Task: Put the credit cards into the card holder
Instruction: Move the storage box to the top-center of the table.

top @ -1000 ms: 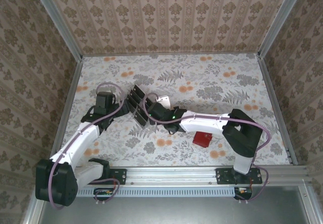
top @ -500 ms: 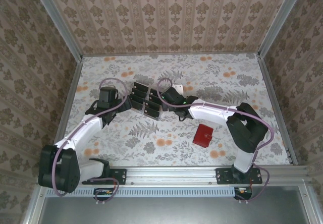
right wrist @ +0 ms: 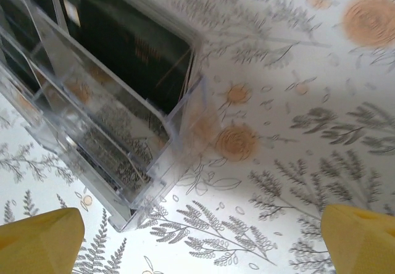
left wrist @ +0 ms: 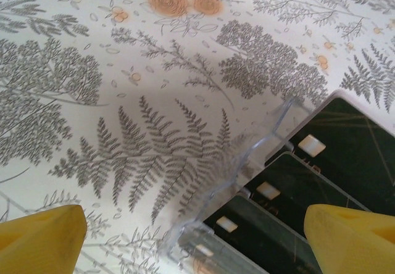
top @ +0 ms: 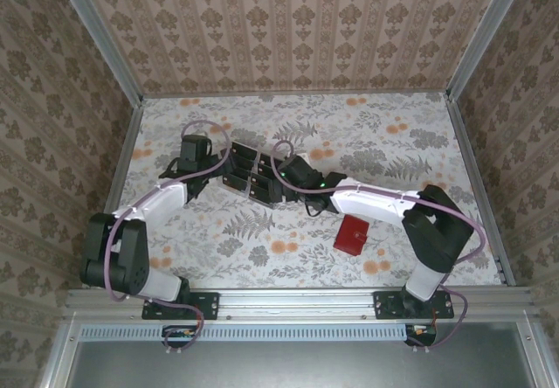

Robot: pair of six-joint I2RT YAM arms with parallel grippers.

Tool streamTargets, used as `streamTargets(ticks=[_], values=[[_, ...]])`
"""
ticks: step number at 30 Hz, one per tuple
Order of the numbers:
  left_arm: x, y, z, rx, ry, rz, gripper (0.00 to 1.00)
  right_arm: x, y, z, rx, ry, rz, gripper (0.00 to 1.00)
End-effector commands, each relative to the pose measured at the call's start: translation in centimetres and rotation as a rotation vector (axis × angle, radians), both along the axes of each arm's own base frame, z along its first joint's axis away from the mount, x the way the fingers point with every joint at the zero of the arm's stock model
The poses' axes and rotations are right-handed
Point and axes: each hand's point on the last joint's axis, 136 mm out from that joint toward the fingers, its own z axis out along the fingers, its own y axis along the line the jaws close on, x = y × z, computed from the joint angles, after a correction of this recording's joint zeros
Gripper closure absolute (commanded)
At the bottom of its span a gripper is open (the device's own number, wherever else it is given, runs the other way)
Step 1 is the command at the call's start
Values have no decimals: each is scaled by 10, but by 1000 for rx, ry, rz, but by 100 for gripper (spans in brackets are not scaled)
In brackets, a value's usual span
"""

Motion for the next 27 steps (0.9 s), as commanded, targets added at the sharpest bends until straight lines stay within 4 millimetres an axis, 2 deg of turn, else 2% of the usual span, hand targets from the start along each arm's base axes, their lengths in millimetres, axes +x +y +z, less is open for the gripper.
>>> streamTargets(ticks=[1,9,27], values=[[19,-11,18,-24,-70,-34,0,0,9,-19,-5,38,1,0],[30,-24,15,-79,-96,-70,0,13,-2,-35,-69,36,-43,1],[30,-67,-3,-171,-112,-146,0,50,-53,-38,-95,33,-181,1]])
